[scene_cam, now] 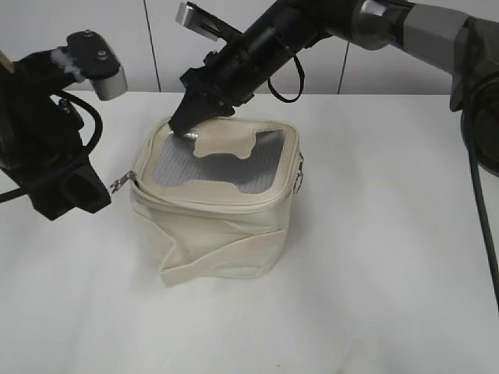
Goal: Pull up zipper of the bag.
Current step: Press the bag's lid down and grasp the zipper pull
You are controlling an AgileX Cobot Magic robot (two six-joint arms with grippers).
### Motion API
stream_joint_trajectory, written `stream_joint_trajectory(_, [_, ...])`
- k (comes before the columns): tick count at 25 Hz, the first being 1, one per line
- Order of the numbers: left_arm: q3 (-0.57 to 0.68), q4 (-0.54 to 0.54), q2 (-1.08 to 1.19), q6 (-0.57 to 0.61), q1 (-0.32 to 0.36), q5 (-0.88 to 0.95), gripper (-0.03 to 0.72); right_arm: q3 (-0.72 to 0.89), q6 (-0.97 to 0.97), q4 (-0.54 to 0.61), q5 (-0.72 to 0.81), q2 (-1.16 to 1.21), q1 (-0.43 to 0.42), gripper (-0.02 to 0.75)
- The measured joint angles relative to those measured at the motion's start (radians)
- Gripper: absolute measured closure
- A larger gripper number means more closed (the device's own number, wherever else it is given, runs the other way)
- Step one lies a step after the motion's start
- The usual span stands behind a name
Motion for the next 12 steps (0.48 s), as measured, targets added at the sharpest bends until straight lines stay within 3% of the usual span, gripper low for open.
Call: stream_joint_trajectory(12, [0.018,-0.027,0.085,-0.024,0.098,-0.125,0.697,0.000,0.115,-0.065,-0.077,0.000,-0.019,0.644])
